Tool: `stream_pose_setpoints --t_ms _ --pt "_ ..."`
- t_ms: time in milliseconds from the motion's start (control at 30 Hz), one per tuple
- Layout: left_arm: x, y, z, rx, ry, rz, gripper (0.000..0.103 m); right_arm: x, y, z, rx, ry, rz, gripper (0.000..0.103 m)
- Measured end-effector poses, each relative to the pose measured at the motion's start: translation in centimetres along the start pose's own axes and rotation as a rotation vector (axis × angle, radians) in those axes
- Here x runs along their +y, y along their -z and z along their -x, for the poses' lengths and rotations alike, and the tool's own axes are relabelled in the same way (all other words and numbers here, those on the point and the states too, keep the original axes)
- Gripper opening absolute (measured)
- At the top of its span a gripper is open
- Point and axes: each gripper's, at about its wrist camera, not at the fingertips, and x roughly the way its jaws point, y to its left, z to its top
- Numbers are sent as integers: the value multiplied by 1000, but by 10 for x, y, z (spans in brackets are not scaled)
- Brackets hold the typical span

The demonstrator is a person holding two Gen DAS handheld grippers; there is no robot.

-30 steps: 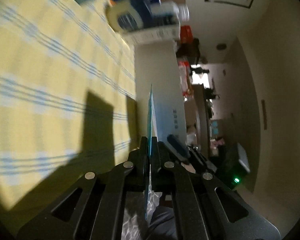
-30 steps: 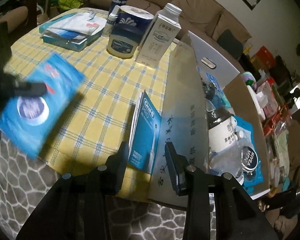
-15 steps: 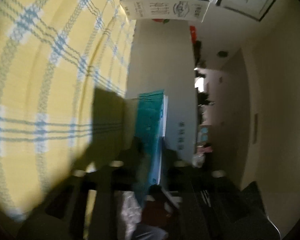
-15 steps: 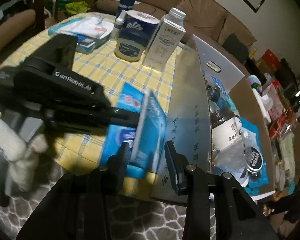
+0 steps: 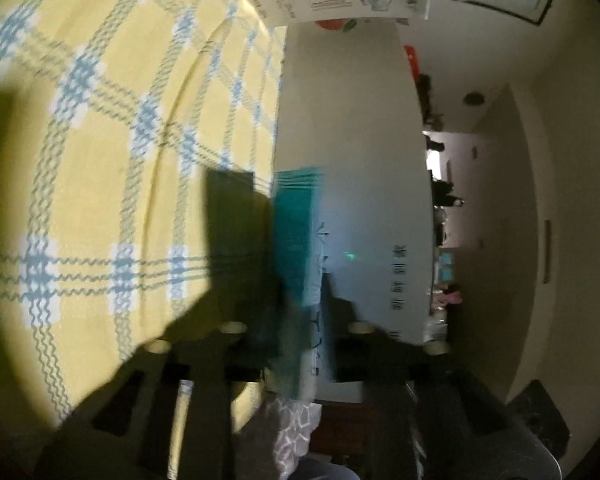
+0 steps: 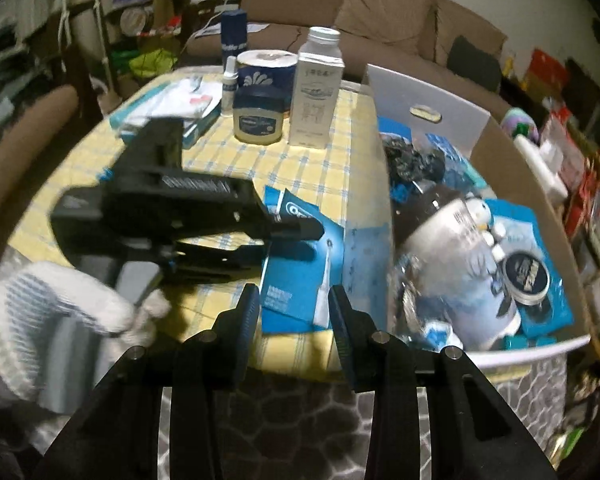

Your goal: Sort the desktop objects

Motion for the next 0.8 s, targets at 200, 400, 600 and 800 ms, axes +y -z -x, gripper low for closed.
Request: stream_pose_setpoints --t_ms 200,400,600,800 --pt "9 8 17 -33 41 40 5 13 14 5 -7 -80 28 48" --pt "23 14 59 -52 32 41 4 17 25 -18 28 -210 -93 48" --pt "33 17 107 -83 22 49 4 11 31 -30 45 -269 -218 51" --pt "45 26 150 -84 -5 50 4 26 27 -56 32 -380 -276 56"
